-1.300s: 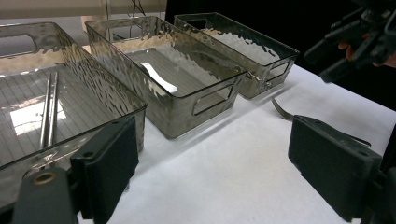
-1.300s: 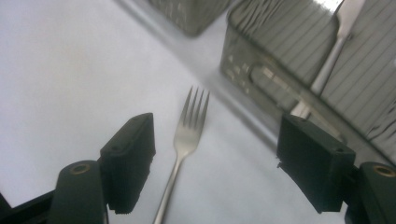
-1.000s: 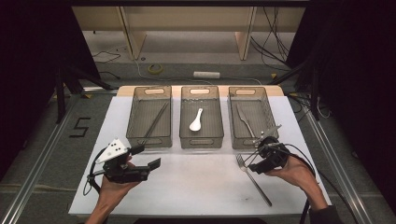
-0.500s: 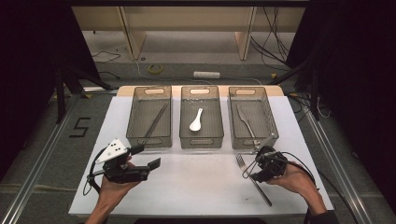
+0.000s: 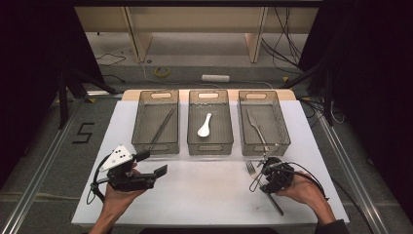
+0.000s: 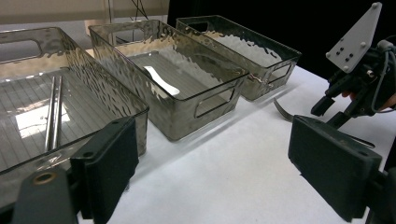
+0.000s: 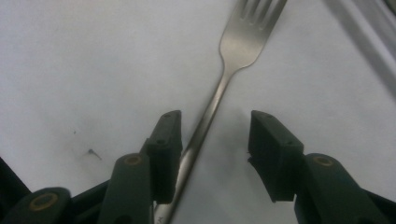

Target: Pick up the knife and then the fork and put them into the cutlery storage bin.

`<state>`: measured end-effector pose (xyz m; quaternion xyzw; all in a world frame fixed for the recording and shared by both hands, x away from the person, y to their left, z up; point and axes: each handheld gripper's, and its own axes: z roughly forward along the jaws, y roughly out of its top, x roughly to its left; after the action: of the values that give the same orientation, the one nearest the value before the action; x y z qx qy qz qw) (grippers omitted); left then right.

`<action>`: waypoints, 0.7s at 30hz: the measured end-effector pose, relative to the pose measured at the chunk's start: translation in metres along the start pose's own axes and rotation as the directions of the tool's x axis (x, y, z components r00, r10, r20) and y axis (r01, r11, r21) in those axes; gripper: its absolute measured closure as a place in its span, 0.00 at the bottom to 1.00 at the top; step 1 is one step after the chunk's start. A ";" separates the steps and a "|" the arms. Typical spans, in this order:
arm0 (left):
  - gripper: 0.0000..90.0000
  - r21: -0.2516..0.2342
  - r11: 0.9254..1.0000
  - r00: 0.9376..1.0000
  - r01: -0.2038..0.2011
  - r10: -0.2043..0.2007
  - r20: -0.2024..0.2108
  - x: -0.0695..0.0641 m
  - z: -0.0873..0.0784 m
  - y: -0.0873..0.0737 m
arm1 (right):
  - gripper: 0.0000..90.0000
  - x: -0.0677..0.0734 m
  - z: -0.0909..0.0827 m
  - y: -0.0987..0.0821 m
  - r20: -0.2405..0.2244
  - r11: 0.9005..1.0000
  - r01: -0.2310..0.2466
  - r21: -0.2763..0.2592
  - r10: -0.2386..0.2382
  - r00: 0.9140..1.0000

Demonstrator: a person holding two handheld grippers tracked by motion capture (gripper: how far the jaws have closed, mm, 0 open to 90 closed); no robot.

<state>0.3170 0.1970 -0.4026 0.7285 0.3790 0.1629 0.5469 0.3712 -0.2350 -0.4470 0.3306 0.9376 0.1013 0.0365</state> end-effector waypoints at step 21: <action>0.17 -0.001 1.000 1.000 -0.001 0.001 -0.005 0.000 0.000 0.000 | 0.73 0.004 0.007 0.003 0.002 0.999 0.018 0.033 -0.018 1.000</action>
<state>0.3168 0.1968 -0.4027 0.7280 0.3798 0.1655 0.5463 0.3710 -0.2296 -0.4536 0.3230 0.9420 0.0850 0.0328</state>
